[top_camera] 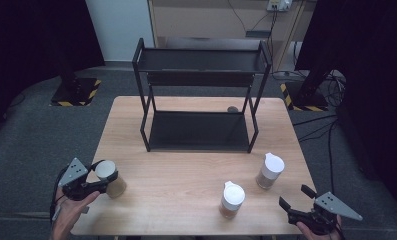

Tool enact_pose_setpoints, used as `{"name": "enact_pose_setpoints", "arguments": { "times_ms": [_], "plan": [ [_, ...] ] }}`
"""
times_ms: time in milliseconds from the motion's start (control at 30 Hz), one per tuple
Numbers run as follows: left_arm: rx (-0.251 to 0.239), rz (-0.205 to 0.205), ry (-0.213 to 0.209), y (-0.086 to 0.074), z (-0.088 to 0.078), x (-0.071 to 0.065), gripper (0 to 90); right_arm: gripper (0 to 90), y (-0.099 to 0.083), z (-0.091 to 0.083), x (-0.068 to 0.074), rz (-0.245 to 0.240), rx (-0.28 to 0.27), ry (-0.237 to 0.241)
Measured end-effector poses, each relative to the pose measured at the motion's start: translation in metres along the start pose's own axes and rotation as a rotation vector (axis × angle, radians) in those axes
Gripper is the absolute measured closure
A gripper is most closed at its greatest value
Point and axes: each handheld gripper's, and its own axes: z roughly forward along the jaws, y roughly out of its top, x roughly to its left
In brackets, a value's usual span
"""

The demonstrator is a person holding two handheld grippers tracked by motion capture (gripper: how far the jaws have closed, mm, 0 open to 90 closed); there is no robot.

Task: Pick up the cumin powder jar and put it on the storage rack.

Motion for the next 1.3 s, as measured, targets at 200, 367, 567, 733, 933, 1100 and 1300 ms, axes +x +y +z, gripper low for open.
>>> {"name": "enact_pose_setpoints", "arguments": {
  "times_ms": [200, 367, 567, 733, 933, 1100, 1300],
  "plan": [
    [0.006, 0.007, -0.023, 0.005, 0.007, 0.0, 32.5, 7.6, 0.0, 0.0, 0.0, 0.0, -0.001, 0.002],
    [0.008, 0.027, -0.068, 0.016, 0.018, -0.001, 32.5, 7.6, 0.0, 0.0, 0.0, 0.0, -0.001, 0.003],
    [0.006, 0.053, -0.115, 0.032, 0.032, -0.002, 32.5, 7.6, 0.0, 0.0, -0.001, -0.002, 0.004, 0.006],
    [-0.003, 0.066, -0.153, 0.045, 0.043, -0.004, 32.5, 7.6, 0.0, 0.001, -0.001, -0.005, 0.005, 0.007],
    [-0.002, 0.08, -0.195, 0.059, 0.057, -0.006, 32.5, 7.6, 0.0, 0.001, -0.001, -0.005, 0.006, 0.006],
    [-0.003, 0.086, -0.221, 0.067, 0.067, -0.007, 32.5, 7.6, 0.0, 0.0, -0.001, -0.003, 0.005, 0.005],
    [0.0, 0.089, -0.244, 0.077, 0.077, -0.009, 32.5, 7.6, -0.001, -0.001, 0.0, -0.001, 0.005, 0.002]
  ]
}}
